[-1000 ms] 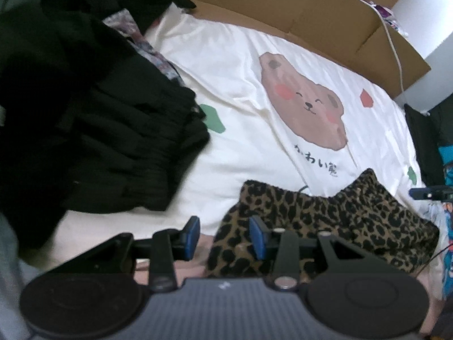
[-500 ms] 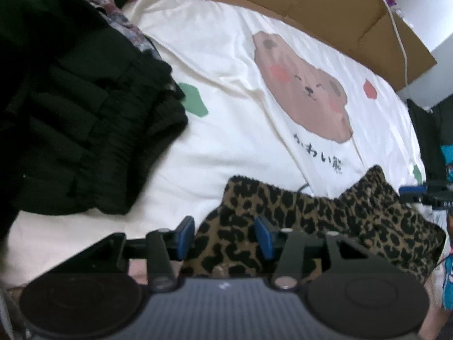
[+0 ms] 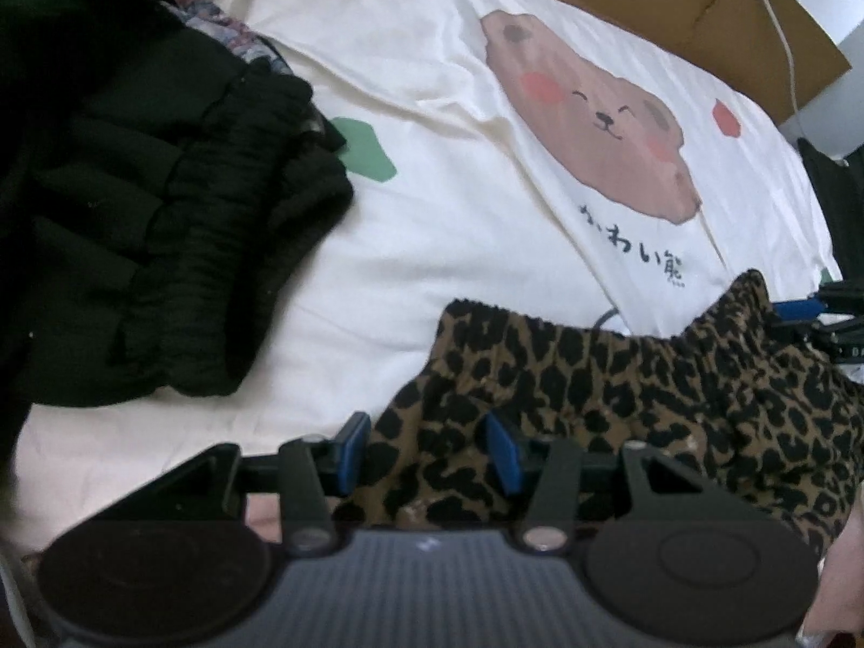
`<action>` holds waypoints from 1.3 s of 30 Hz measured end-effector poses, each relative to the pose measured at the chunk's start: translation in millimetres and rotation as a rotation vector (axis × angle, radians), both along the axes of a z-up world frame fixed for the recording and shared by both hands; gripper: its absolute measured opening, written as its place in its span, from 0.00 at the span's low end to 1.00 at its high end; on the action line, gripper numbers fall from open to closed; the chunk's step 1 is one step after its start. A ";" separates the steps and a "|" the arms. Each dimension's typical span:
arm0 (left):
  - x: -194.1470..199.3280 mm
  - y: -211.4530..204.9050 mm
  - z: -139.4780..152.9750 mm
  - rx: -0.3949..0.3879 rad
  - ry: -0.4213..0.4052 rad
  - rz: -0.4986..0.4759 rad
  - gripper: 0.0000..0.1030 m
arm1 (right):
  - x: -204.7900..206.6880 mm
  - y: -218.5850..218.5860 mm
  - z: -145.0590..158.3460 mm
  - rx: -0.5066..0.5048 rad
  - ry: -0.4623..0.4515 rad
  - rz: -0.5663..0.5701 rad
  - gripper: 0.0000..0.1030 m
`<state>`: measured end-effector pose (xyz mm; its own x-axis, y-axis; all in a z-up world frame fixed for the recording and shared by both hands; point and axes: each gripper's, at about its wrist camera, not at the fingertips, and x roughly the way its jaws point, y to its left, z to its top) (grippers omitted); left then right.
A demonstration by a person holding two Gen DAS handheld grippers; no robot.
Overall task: Fold clothes
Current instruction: 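Lower both open tools onto the leopard-print skirt's waistband, then close both tools on the skirt waistband and lift it slightly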
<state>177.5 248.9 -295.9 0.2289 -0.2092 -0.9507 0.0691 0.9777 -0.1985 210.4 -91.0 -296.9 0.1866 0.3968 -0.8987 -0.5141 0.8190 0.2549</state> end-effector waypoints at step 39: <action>9.5 -19.5 45.5 -0.064 -0.244 0.014 0.04 | -1.8 -16.0 43.2 -0.028 -0.135 -0.130 0.10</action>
<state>186.9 229.4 -250.3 0.4538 -0.2626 -0.8515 0.1088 0.9648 -0.2395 208.6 -107.0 -253.8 0.3546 0.3369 -0.8722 -0.4312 0.8866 0.1672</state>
